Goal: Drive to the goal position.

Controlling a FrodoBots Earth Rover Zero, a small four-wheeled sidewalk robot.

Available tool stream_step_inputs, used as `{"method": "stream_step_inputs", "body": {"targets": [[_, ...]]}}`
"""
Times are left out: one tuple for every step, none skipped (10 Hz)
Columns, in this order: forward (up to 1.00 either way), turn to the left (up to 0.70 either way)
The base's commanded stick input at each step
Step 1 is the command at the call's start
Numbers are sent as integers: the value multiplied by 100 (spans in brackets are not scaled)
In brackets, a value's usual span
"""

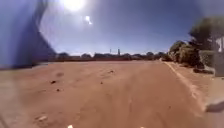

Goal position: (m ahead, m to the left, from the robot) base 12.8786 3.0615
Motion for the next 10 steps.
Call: {"method": "stream_step_inputs", "body": {"targets": [[70, 0], [70, 0], [70, 0], [70, 0], [70, 0], [70, 0], [70, 0], [70, 0], [70, 0], [70, 0]]}}
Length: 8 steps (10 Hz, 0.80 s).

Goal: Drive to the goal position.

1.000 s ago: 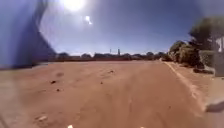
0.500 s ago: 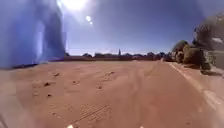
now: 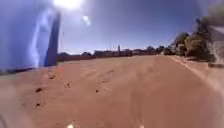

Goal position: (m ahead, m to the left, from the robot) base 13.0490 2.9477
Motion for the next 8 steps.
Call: {"method": "stream_step_inputs", "body": {"targets": [[70, 0], [70, 0], [70, 0], [70, 0], [70, 0], [70, 0], [70, 0], [70, 0]]}}
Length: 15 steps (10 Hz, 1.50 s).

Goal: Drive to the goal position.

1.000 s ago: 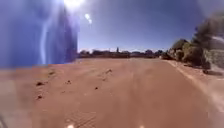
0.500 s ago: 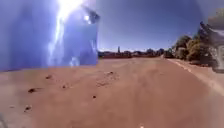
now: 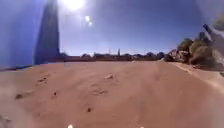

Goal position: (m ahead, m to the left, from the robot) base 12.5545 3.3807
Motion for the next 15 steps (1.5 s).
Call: {"method": "stream_step_inputs", "body": {"targets": [[70, 0], [70, 0], [70, 0], [70, 0], [70, 0], [70, 0], [70, 0], [70, -6], [70, -21], [70, -35], [70, -35], [70, -30], [70, -15], [70, -4], [70, -2]]}}
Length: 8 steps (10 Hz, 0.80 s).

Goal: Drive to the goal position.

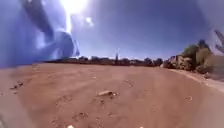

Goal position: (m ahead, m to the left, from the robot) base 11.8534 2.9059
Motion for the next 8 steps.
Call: {"method": "stream_step_inputs", "body": {"targets": [[70, 0], [70, 0], [70, 0], [70, 0], [70, 0], [70, 0], [70, 0], [70, 0]]}}
